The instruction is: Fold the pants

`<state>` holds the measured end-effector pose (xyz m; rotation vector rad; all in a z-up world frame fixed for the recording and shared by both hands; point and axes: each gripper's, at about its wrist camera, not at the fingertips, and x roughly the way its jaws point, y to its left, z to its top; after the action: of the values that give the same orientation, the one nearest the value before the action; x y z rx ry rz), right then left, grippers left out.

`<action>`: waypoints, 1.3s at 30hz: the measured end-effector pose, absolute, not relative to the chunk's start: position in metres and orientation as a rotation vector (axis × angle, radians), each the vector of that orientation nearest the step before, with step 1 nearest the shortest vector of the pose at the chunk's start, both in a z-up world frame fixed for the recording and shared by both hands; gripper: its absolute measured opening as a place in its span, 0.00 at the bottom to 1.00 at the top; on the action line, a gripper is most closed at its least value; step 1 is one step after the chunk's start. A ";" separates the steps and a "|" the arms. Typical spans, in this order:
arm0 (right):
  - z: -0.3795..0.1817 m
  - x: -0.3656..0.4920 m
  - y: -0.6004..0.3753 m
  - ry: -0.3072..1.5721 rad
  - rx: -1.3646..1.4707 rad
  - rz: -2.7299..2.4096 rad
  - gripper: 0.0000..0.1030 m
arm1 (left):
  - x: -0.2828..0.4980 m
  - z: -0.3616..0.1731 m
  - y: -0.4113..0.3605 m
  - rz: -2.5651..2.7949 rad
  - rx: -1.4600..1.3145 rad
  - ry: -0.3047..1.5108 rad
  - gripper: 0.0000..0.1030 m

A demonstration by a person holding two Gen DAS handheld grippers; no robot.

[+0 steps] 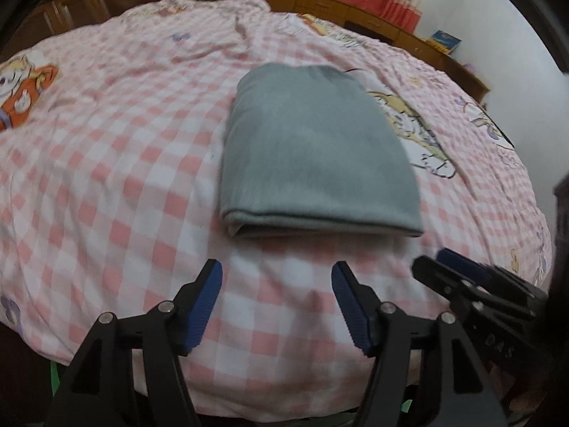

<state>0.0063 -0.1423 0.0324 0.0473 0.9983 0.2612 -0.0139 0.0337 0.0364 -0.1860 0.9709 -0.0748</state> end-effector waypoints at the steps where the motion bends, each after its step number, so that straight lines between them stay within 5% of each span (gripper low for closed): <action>1: 0.030 0.008 -0.142 1.005 0.046 0.260 0.44 | -0.012 0.034 0.035 -0.068 -0.186 0.976 0.65; 4: 0.016 0.012 -0.141 1.041 0.047 0.250 0.46 | -0.008 0.030 0.037 -0.045 -0.189 0.978 0.68; 6: 0.011 0.012 -0.140 1.039 0.047 0.243 0.49 | -0.005 0.025 0.039 -0.040 -0.191 0.991 0.79; 14: 0.006 0.011 -0.135 1.018 0.040 0.245 0.57 | 0.002 0.012 0.034 -0.039 -0.158 1.035 0.86; 39: 0.005 0.014 -0.137 1.013 0.047 0.247 0.57 | 0.003 0.006 0.038 -0.051 -0.172 1.032 0.92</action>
<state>0.0139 -0.1368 0.0047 0.0474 1.0125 0.2473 0.0031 0.0384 0.0055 -0.1723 1.0319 -0.0508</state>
